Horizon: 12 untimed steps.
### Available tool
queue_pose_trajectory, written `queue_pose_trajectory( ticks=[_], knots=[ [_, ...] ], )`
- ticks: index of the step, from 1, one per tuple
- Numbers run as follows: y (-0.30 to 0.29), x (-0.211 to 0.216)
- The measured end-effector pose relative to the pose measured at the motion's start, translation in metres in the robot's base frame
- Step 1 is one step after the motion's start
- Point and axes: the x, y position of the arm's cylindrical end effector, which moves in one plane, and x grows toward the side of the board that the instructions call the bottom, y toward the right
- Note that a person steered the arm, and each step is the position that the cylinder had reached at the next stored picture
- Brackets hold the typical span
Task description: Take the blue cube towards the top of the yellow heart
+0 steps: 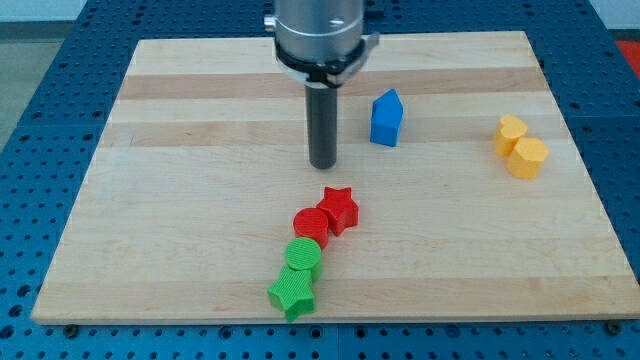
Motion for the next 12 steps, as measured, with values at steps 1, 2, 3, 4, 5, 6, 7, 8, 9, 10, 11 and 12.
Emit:
queue_pose_trajectory(
  ticks=[1,2,3,4,5,6,7,8,9,10,11,12],
  knots=[
    [0.030,-0.029],
    [0.087,-0.053],
    [0.143,-0.060],
    [0.136,-0.060],
    [0.087,-0.060],
    [0.064,-0.041],
    [0.065,-0.004],
    [0.084,-0.008],
    [0.116,-0.034],
    [0.142,-0.040],
    [0.121,-0.040],
    [0.113,-0.025]
  ],
)
